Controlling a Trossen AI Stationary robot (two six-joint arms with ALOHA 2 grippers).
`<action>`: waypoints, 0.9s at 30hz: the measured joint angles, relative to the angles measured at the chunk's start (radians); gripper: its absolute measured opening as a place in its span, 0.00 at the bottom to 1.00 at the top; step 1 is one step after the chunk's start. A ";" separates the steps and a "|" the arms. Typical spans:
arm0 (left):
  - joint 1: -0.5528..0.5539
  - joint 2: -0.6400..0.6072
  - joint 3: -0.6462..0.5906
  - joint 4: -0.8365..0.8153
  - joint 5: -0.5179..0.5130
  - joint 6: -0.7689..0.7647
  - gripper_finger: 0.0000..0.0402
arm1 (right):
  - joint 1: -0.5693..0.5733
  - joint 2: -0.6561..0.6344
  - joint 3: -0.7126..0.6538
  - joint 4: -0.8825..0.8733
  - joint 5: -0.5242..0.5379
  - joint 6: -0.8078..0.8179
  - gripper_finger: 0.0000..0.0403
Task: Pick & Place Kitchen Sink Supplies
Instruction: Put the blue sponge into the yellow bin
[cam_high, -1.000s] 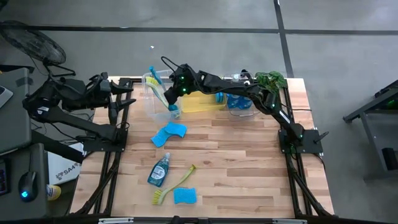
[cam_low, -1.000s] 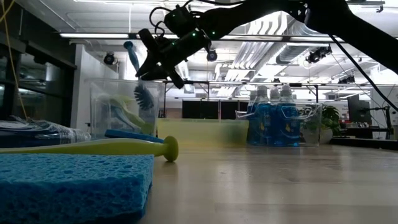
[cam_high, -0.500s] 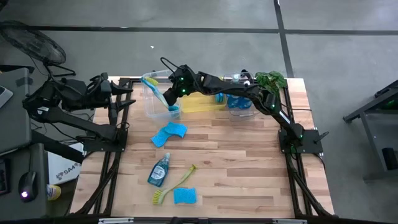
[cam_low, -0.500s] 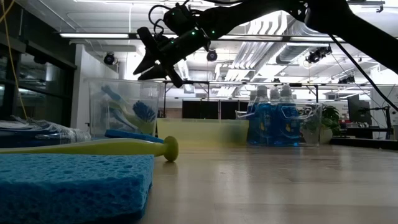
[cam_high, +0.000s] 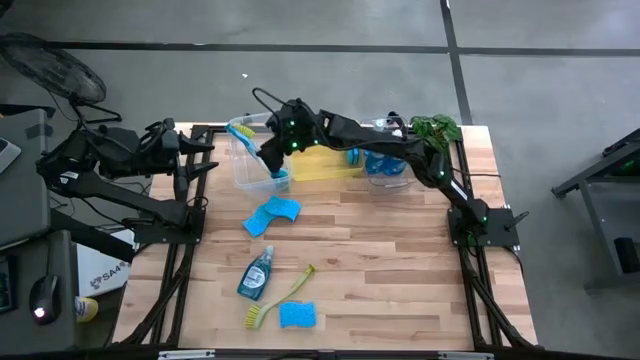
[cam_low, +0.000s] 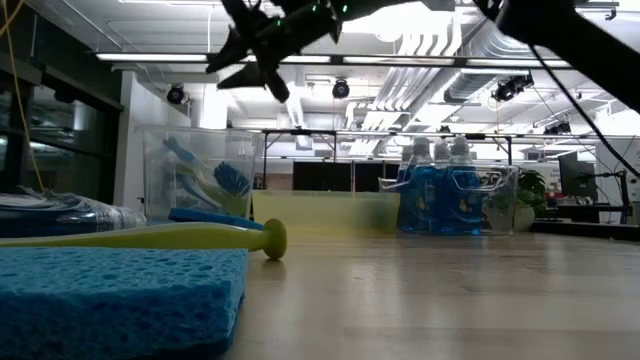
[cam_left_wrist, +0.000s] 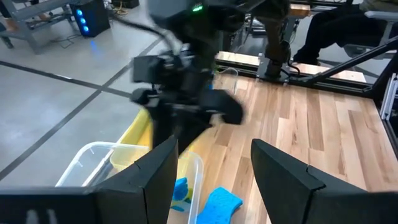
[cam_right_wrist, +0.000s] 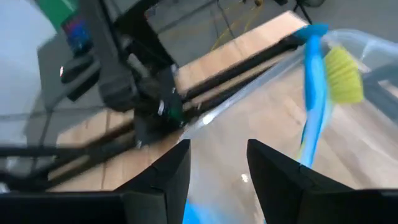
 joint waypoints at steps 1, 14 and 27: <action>0.000 0.000 0.000 -0.001 0.000 0.000 0.50 | 0.015 -0.017 -0.012 -0.014 0.022 -0.013 0.37; 0.000 0.000 0.000 -0.029 -0.003 -0.015 0.50 | 0.261 -0.117 -0.019 -0.398 0.509 -0.237 0.37; 0.000 0.000 0.000 -0.029 -0.003 -0.015 0.50 | 0.357 0.021 -0.021 -0.457 0.658 -0.259 0.37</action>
